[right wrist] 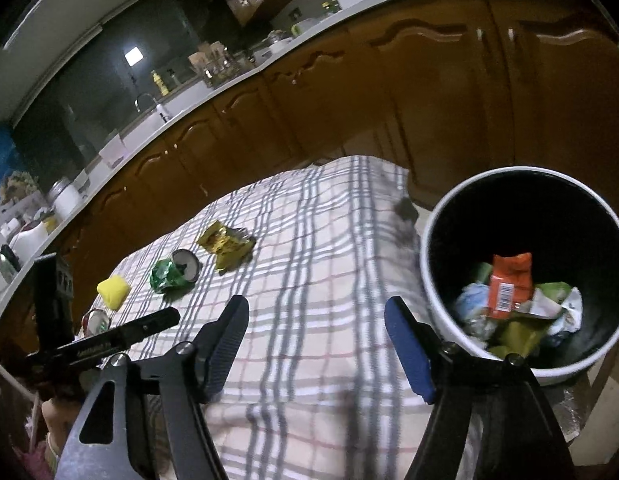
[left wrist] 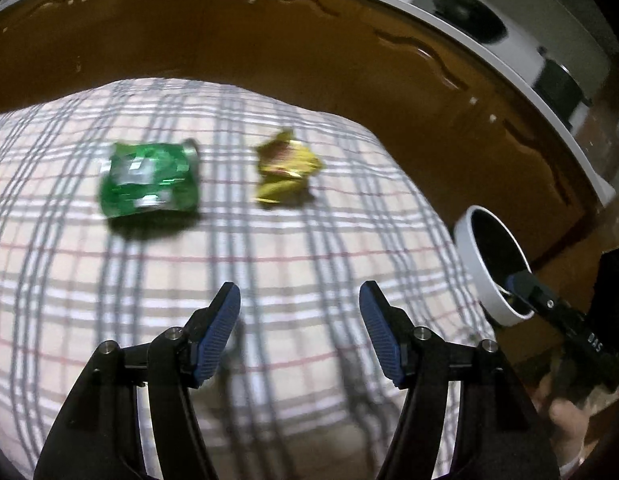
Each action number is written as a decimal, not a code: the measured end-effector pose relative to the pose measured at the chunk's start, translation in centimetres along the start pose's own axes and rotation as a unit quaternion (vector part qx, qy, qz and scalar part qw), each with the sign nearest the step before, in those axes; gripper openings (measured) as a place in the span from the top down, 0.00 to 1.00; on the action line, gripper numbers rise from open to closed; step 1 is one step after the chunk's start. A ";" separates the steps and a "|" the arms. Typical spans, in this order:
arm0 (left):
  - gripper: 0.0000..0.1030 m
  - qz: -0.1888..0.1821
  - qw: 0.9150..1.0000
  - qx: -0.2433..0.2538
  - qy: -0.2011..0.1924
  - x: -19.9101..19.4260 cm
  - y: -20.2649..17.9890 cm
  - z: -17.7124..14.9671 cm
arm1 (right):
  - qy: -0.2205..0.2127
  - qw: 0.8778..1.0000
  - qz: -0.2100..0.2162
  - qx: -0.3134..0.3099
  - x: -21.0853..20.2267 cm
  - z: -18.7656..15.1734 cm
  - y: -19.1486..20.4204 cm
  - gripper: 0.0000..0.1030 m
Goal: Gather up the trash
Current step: 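Move both grippers back to the green can and yellow wrapper, then grasp the crushed green can with the left gripper while the right gripper grasps the yellow wrapper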
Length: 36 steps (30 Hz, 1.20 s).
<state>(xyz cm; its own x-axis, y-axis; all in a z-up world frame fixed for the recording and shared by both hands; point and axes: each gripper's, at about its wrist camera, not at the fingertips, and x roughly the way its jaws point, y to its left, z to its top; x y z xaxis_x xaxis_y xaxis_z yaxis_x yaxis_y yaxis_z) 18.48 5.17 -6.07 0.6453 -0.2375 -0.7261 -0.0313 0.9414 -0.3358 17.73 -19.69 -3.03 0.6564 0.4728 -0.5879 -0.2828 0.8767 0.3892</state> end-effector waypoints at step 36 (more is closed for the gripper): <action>0.39 0.051 0.996 -0.075 -0.003 2.4 12.6 7.4 | 0.075 0.992 0.070 -0.077 15.6 5.3 10.1 0.28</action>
<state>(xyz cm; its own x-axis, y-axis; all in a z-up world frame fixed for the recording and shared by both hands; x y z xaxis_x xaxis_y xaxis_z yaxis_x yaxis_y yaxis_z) 25.27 18.24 -7.68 0.6374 -0.1408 -0.7575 -0.2099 0.9142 -0.3465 28.82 -3.90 -4.48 0.4946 0.5887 -0.6394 -0.4754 0.7991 0.3679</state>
